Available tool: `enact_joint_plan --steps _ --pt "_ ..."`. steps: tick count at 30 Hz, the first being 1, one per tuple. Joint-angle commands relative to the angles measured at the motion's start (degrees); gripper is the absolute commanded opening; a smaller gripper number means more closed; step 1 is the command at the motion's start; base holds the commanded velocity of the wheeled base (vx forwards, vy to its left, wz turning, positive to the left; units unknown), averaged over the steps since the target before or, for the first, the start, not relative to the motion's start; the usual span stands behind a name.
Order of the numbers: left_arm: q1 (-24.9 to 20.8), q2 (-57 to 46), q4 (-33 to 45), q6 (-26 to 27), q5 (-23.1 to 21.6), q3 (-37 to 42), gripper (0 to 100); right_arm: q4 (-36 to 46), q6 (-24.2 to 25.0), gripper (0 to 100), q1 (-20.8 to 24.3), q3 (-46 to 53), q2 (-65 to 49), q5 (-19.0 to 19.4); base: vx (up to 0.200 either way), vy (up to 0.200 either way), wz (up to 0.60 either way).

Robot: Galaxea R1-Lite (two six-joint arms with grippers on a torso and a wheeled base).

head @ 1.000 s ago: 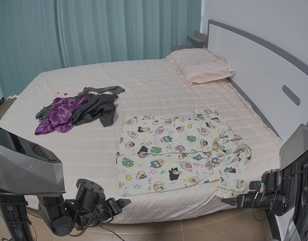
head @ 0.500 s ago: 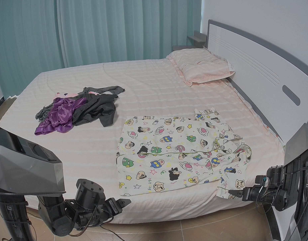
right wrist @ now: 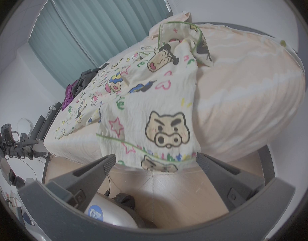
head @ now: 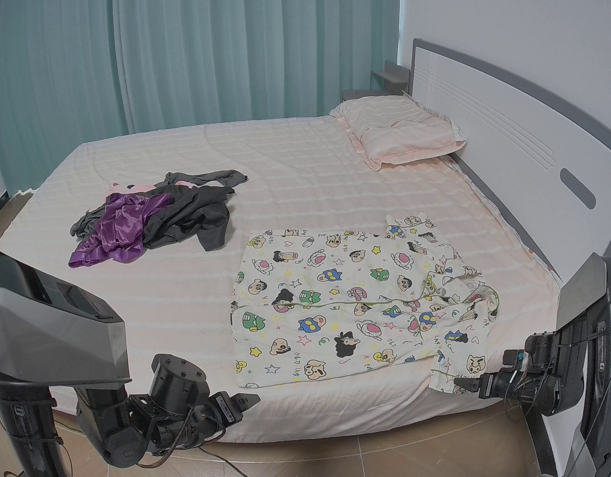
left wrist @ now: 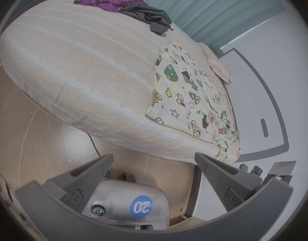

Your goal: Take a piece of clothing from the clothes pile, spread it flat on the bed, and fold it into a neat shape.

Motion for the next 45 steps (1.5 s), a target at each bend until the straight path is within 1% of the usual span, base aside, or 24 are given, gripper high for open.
enact_joint_plan --steps 1,4,8,10,11,14,17,19,24,27,31,34,38,39,43,44,45 --pt "-0.04 0.08 -0.04 0.06 0.02 -0.01 100 -0.81 0.1 100 1.23 -2.6 0.53 -0.08 0.0 0.0 0.0" --pt "-0.04 -0.01 -0.04 -0.03 0.02 -0.01 100 -0.72 0.01 100 1.4 -3.83 0.53 -0.16 0.0 0.0 0.0" --pt "0.14 -0.01 -0.04 -0.03 0.02 -0.01 100 1.92 0.1 100 1.84 -4.44 -0.26 -0.16 0.0 0.0 0.0" --pt "0.14 0.08 0.05 -0.03 0.02 -0.1 100 1.92 0.1 100 1.84 -4.44 -0.35 -0.16 0.0 0.0 0.0" --pt "0.05 0.08 -0.04 -0.03 0.02 -0.1 100 1.83 0.1 0 1.84 -4.35 -0.35 -0.34 0.0 0.0 0.0" --pt "0.14 0.08 -0.04 -0.03 0.02 -0.01 100 1.3 0.1 0 1.84 -4.18 -0.18 -0.78 0.0 0.0 0.0" --pt "0.14 0.08 -0.04 -0.03 0.02 -0.1 100 1.13 0.01 0 1.58 -4.18 -0.18 -2.8 0.0 0.0 0.0" --pt "0.14 0.08 -0.04 -0.03 0.02 -0.1 100 0.69 0.01 0 1.32 -4.18 -0.09 -3.15 0.0 0.0 0.0" --pt "0.14 0.08 -0.04 -0.03 0.02 -0.1 100 -0.81 0.36 0 0.96 -2.6 -1.58 -3.06 0.0 0.0 0.0" --pt "0.14 0.08 -0.04 -0.03 0.02 -0.1 100 -0.81 0.72 0 0.61 -2.33 -5.27 -2.89 0.0 0.0 0.0" --pt "0.14 0.08 -0.04 -0.03 0.02 -0.1 100 -0.72 0.8 0 0.61 -3.3 -8.0 -3.15 0.0 0.0 0.0" --pt "0.14 0.08 -0.04 -0.03 0.02 -0.1 100 -0.19 0.8 0 0.61 -6.2 -8.44 -3.33 0.0 0.0 0.0" --pt "0.14 0.08 -0.04 -0.03 0.02 -0.1 100 2.79 0.8 0 0.53 -9.28 -9.4 -3.85 0.0 0.0 0.0" --pt "0.14 0.17 -0.04 -0.03 0.02 -0.1 100 6.49 0.89 0 0.53 -11.91 -10.55 -4.12 0.0 0.0 0.0" --pt "0.14 0.35 -0.04 -0.03 0.02 -0.1 100 11.14 1.24 0 0.44 -15.87 -10.37 -4.21 0.0 0.0 0.0" --pt "0.14 0.35 -0.04 -0.03 0.02 -0.1 100 12.9 1.24 100 0.26 -16.92 -9.93 -4.29 0.0 0.0 0.0" --pt "0.14 0.35 -0.04 -0.03 0.02 -0.1 100 14.22 1.24 100 -0.18 -17.8 -9.49 -4.29 0.0 0.0 0.0"
